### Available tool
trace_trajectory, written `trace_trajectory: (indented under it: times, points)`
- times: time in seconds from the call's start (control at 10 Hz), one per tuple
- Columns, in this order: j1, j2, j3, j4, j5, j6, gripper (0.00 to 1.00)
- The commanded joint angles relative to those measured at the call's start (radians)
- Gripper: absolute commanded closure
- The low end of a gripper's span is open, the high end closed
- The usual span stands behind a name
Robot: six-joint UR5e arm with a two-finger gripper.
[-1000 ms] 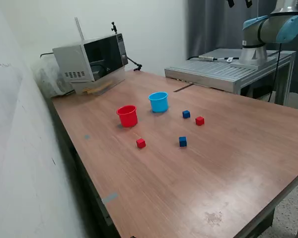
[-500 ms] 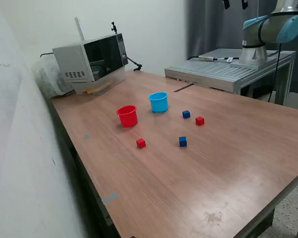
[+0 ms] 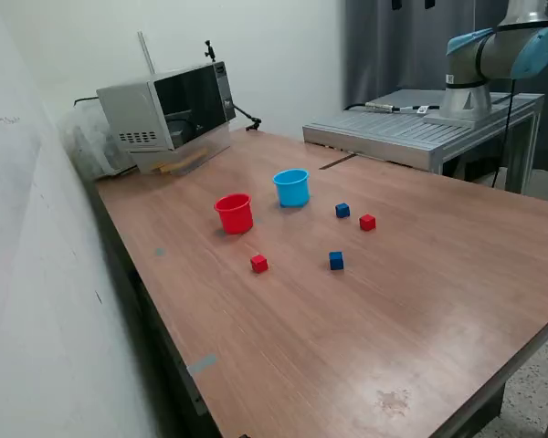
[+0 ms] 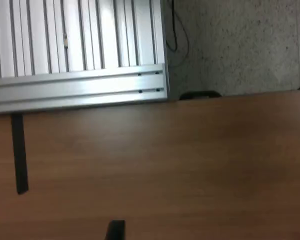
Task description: Place red objects in the red bin, and blue objects in the blue bin.
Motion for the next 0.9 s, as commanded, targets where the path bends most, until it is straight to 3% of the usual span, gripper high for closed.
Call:
trace_trajectory:
  times: [0.0,0.4,0.5,0.8]
  points:
    - [0.075,0.133,-0.057,-0.192,0.001,-0.004,0.0]
    - [0.162,0.262,-0.081,-0.441,0.05,-0.008,0.0]
    - [0.192,0.364,-0.165,-0.448,0.071,-0.008,0.0]
    - [0.233,0.62,-0.339,-0.51,0.085,-0.008,0.0]
